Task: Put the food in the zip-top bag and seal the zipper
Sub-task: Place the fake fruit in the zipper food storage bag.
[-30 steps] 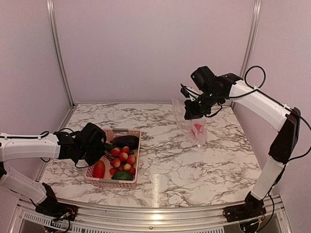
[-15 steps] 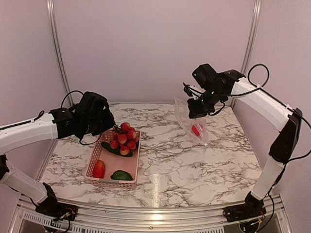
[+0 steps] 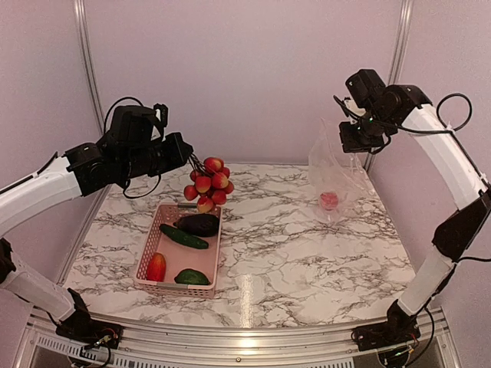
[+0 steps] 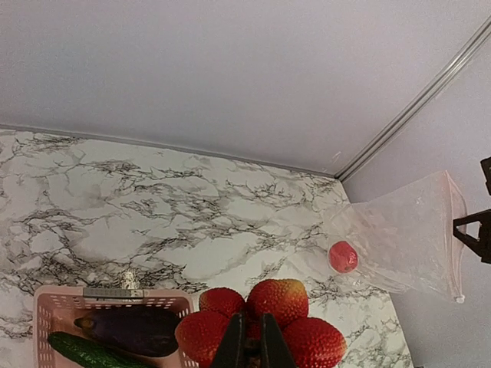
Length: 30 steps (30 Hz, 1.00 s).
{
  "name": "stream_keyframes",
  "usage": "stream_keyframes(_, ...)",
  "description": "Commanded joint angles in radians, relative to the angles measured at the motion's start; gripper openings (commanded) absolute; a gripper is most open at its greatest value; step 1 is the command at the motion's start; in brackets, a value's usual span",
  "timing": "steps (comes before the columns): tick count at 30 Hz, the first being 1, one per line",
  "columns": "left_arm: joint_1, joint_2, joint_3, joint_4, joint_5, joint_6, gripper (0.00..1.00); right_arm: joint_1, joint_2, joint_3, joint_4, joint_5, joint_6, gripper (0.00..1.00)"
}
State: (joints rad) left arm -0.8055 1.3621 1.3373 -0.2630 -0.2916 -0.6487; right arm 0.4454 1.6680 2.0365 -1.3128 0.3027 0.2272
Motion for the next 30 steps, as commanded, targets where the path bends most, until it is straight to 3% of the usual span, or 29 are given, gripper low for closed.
stream_keyframes(1,-0.003,-0.004,0.053,0.060,0.076,0.090,0.00,0.038,0.039,0.016,-0.026,-0.010,0.016,0.00)
stream_keyframes(10,-0.004,-0.019,0.071,0.198,0.231,0.128,0.00,0.168,0.178,-0.061,0.178,-0.282,0.058,0.00)
stream_keyframes(17,-0.004,-0.015,0.017,0.416,0.263,0.016,0.00,0.198,0.229,-0.046,0.260,-0.470,0.115,0.00)
stream_keyframes(30,-0.012,0.062,-0.122,0.789,0.275,-0.225,0.00,0.200,0.199,-0.029,0.313,-0.596,0.209,0.00)
